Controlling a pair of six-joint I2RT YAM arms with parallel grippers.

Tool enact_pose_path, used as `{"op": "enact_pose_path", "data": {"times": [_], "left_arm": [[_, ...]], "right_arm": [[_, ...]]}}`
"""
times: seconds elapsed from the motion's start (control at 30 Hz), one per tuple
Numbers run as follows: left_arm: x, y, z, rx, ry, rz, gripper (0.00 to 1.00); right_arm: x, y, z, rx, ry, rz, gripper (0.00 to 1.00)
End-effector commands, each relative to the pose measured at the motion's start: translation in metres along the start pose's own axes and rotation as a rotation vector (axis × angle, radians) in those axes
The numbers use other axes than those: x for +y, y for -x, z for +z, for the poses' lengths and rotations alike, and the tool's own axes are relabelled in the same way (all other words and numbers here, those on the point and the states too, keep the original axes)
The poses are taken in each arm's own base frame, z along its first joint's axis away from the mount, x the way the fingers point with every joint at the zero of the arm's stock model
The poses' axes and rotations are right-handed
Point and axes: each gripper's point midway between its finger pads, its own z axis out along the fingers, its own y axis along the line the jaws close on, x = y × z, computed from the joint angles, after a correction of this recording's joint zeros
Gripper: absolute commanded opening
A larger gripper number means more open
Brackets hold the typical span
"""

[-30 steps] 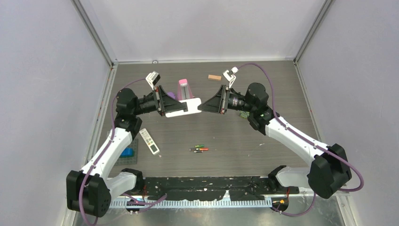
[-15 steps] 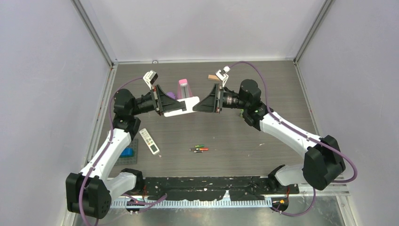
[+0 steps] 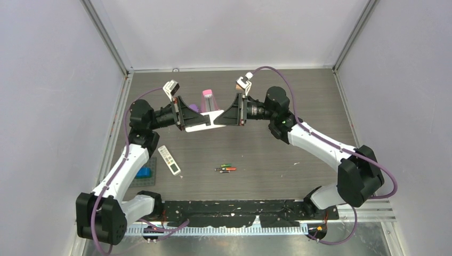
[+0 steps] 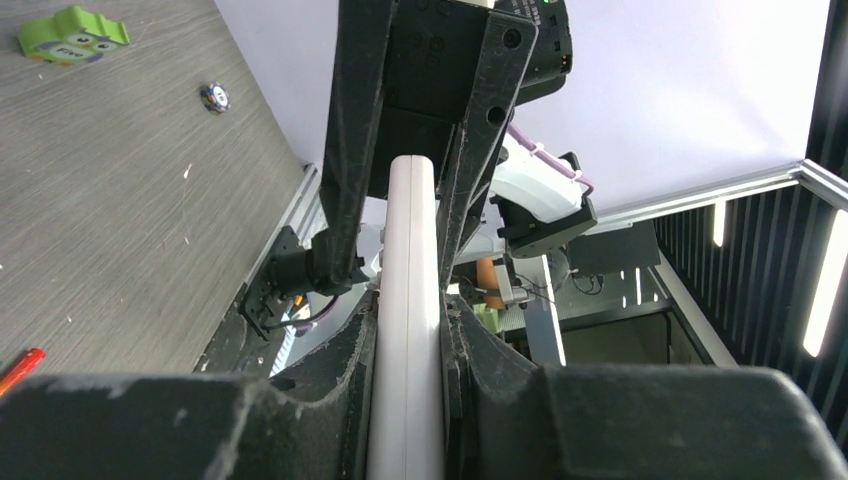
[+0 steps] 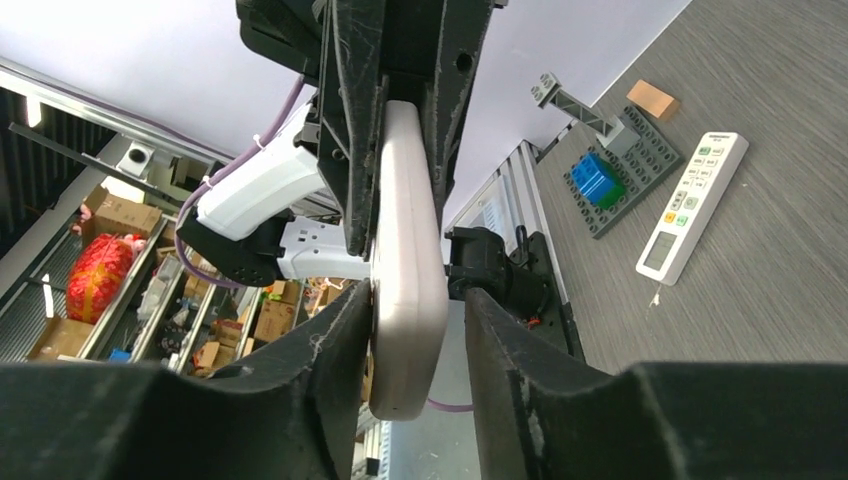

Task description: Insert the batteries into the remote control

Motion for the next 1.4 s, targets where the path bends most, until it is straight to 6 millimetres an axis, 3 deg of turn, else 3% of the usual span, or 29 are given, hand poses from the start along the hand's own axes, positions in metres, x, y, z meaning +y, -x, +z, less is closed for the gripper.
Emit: {"op": "enact_pose_path", "data": {"times": [0.0, 0.1, 0.43, 0.73, 1.07, 1.37], "left_arm": [[-0.024, -0.007, -0.002, 0.047, -0.064, 0.076, 0.0], [-0.025, -0.004, -0.001, 0.038, -0.071, 0.063, 0.0], [-0.029, 0.007, -0.004, -0.032, -0.112, 0.039, 0.0], [-0.022, 0.005, -0.005, -0.054, -0.079, 0.036, 0.0], [-0.016, -0.002, -0.008, -0.049, -0.04, 0.041, 0.0], [-0.024, -0.012, -0.01, 0.025, -0.042, 0.079, 0.0]], "right_arm": [[-0.007, 0.002, 0.004, -0.011, -0.003, 0.01, 0.37], [-0.012, -0.001, 0.002, -0.007, -0.015, 0.024, 0.21], [-0.028, 0.017, -0.023, -0.138, -0.039, 0.091, 0.12], [-0.039, 0.04, -0.048, -0.309, -0.074, 0.139, 0.12], [-0.04, 0.046, -0.055, -0.371, -0.074, 0.161, 0.15], [-0.05, 0.041, -0.059, -0.262, -0.125, 0.09, 0.24]]}}
